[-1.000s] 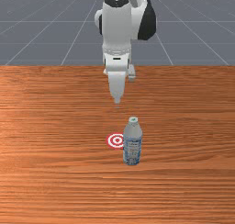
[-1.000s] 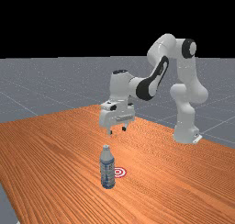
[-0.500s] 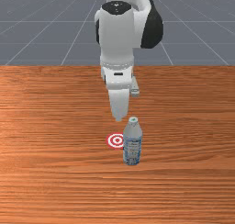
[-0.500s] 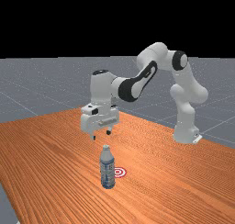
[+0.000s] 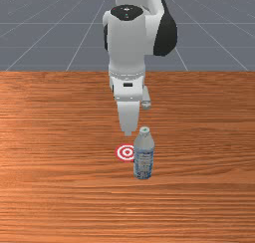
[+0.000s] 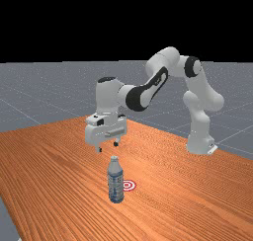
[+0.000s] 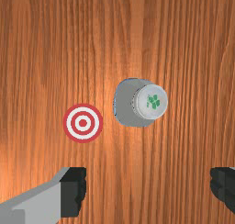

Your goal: Pick up the bottle and put it on the marker

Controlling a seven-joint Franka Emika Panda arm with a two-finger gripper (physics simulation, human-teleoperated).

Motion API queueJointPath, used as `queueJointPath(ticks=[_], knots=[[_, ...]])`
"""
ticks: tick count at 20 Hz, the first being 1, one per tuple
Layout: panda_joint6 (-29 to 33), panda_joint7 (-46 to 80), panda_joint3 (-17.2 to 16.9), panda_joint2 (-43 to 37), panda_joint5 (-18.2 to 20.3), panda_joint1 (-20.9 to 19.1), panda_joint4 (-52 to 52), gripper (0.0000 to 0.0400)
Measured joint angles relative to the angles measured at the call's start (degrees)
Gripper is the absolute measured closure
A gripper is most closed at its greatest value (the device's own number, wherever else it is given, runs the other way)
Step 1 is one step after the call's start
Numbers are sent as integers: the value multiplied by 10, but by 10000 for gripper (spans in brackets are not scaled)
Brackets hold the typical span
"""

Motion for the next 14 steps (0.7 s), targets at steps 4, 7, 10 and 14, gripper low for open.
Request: queueJointPath(ticks=[4,7,10,14], knots=[[9,4,-1,-2,1,0,-7,0],[9,3,-4,-2,-7,2,-7,0],[9,-49,9,-2,-8,-4,-7,0],[7,-32,16,0,-13,17,-3,0]])
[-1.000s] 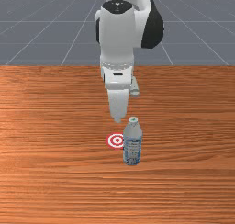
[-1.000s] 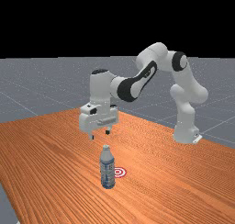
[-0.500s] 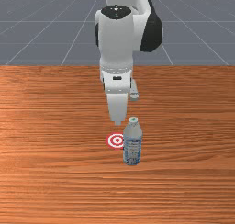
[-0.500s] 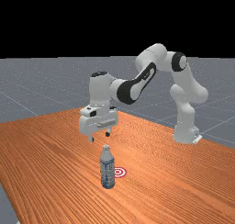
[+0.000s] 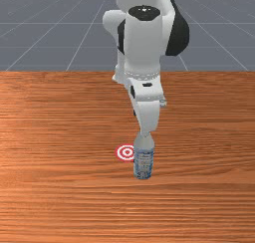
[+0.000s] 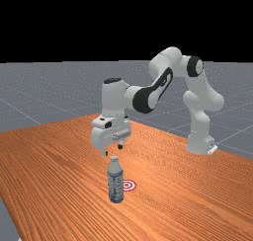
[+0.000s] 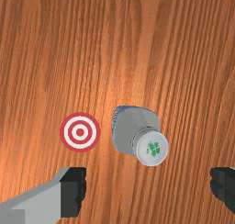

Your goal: Pick up the bottle and put it on the marker

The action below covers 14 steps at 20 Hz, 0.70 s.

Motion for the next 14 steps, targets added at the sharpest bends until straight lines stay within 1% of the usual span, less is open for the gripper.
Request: queueJointPath(ticks=[1,2,6,7,8,9,13,14], knots=[[0,22,-3,0,2,6,0,0],[-2,57,-16,1,-15,20,2,0],[8,68,-24,8,-31,28,-1,0],[-20,48,-10,22,-4,15,23,0],[-15,48,-10,23,-4,15,20,0],[30,50,-10,6,-6,16,-17,0],[32,51,-10,5,-6,16,-18,0],[18,56,-14,11,-13,19,-7,0]])
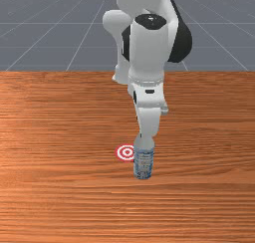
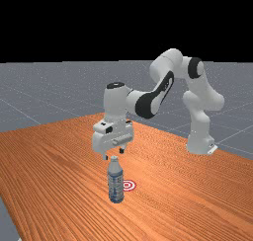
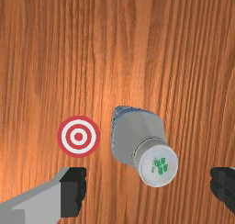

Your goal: Pick up the bottle and put it on the marker

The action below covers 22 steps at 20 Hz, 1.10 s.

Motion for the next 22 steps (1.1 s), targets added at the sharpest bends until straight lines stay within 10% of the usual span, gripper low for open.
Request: queueJointPath(ticks=[5,8,14,15,16,22], knots=[[-108,-9,5,84,10,-3,121,0],[10,-10,8,44,13,-7,13,0],[30,-5,4,30,8,-4,-5,0],[38,-5,4,26,7,-4,-11,156],[6,-20,15,35,25,-14,11,182],[0,-2,5,32,12,-6,12,191]])
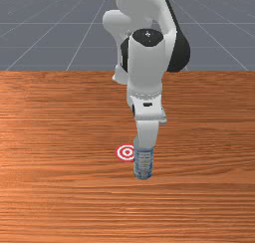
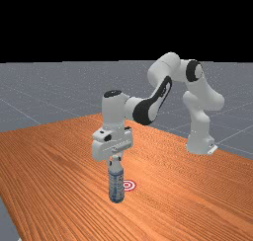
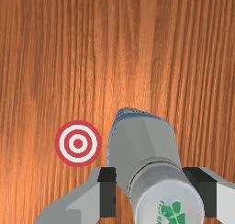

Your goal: Pick up the bottle and put it on the marker

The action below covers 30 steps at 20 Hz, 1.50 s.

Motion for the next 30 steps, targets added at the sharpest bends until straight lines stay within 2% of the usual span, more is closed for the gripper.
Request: queueJointPath(ticks=[4,8,9,12,15,30], knots=[[-1,104,-26,-2,24,-3,-3,192],[2,6,-19,-9,14,-35,-15,191],[-31,-13,-16,-4,10,-38,0,191],[-39,-13,-16,-31,9,-38,-42,191],[24,-16,-16,-66,9,-39,-109,190],[-4,-11,-17,-90,8,-39,-142,190]])
